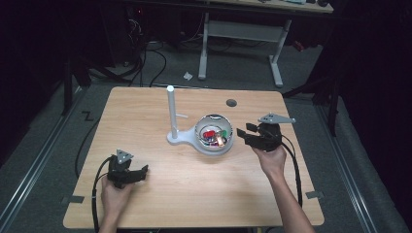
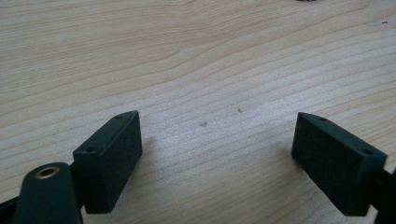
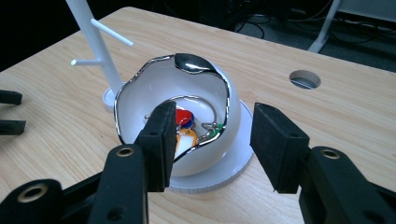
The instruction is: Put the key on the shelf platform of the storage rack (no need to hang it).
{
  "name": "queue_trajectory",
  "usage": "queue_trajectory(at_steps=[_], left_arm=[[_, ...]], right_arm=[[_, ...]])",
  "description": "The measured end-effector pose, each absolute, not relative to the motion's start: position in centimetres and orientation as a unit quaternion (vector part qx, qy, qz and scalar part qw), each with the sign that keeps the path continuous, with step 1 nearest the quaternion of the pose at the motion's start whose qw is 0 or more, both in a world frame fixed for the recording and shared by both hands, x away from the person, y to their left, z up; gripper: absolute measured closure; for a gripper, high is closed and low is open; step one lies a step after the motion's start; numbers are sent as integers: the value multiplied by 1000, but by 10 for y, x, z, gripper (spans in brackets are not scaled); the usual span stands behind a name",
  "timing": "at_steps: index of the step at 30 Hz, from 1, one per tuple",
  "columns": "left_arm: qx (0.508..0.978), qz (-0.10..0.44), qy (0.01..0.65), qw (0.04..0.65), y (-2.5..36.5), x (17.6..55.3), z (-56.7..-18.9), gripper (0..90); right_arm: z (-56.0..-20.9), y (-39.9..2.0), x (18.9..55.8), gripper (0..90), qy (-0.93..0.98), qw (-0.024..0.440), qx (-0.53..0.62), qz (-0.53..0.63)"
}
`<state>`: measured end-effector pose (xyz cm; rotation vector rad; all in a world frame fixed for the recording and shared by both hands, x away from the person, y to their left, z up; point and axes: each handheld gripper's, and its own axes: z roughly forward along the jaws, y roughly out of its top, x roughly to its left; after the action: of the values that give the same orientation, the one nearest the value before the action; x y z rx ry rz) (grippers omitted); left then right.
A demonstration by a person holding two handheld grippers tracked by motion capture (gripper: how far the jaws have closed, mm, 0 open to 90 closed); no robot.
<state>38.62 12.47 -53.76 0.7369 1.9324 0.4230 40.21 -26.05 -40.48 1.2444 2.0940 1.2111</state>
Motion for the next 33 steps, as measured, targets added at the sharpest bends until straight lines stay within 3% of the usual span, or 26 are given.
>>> queue_trajectory(at_steps=[33], left_arm=[[304, 174, 796, 493, 125, 386, -538, 167]], right_arm=[[-418, -311, 349, 516, 708, 226, 485, 460]])
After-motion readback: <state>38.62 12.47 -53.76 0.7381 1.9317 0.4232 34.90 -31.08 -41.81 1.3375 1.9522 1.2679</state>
